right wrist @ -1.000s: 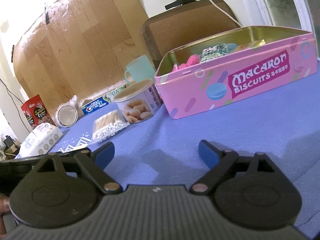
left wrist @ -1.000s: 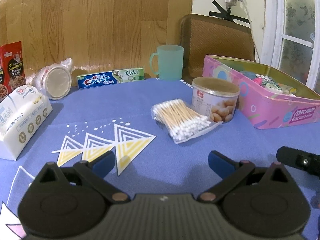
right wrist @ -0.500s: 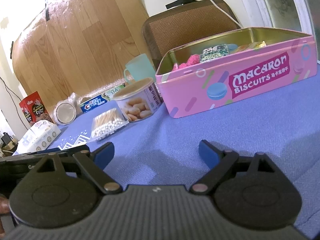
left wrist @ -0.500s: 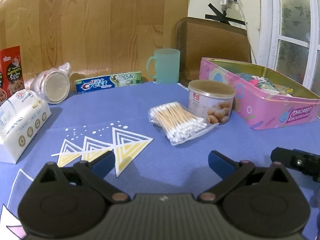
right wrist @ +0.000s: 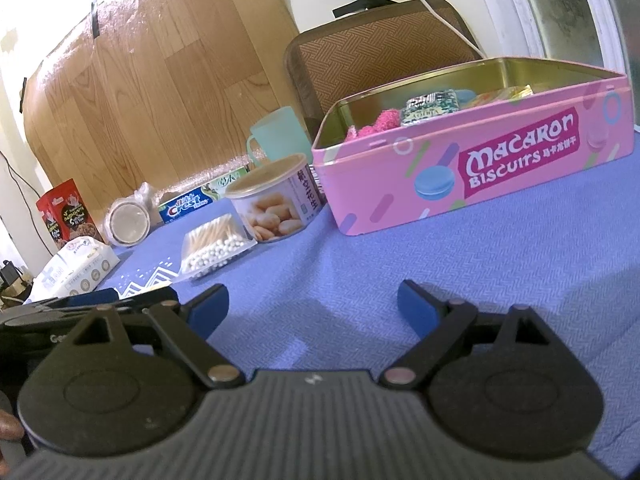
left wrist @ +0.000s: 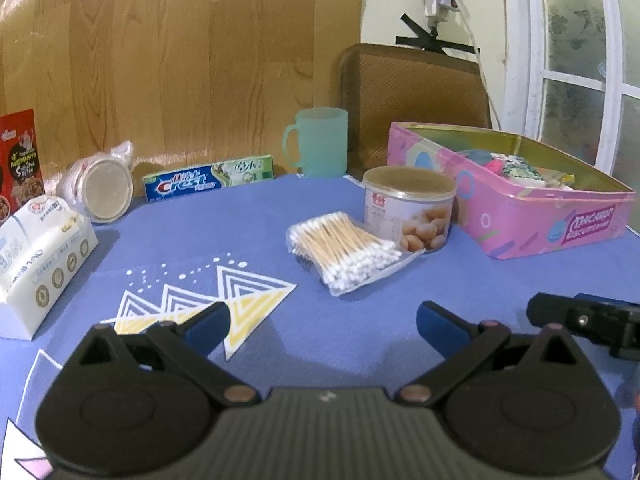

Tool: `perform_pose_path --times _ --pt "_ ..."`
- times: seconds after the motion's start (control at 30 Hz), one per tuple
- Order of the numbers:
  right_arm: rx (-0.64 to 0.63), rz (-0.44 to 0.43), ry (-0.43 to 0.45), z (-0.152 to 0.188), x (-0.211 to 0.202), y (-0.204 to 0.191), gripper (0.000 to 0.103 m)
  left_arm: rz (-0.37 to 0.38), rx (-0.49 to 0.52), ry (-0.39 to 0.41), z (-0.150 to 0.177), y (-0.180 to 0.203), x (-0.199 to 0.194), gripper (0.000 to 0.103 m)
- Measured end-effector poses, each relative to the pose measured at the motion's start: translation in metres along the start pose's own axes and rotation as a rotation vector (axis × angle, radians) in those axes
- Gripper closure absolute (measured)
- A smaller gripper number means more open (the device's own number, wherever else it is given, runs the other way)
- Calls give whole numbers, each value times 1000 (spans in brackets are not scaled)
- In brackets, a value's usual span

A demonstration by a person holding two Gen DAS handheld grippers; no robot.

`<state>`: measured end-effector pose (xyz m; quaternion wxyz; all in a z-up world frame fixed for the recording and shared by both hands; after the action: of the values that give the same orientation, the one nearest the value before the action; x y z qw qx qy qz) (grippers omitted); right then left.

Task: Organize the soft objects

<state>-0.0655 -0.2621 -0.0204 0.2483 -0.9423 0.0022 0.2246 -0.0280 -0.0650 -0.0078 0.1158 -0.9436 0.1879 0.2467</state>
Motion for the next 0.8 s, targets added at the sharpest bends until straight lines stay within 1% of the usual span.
perform_pose_path --times 0.1,0.23,0.37,0.47,0.67,0.8 --pt "-4 2 0 0 0 0 10 1 -3 -44 -1 -1 7 0" --pt "-8 5 0 0 0 -1 10 9 -49 -49 0 -9 8 0" --pt "-17 13 -1 0 1 -2 10 -1 -81 -56 1 -13 9 0" --pt "-28 25 -4 1 1 -5 10 -17 -107 -47 1 -17 7 0" --pt "-86 71 -14 2 3 -15 10 -19 -162 -4 4 -25 0 0" --pt "-100 67 -16 0 4 -24 10 -14 -194 25 5 -31 -4 0"
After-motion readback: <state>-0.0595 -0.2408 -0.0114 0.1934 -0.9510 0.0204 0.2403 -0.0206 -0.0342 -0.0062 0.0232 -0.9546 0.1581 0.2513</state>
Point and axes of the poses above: each gripper's, at about its wrist camera, not at the fingertips, and x roughly the way its jaws point, y to its right, z to its underside, the point moved 1 cm from there along x, roughly the way its jaws point, and after that the axes turned 8 degrees about x, right-handed, at the moved point
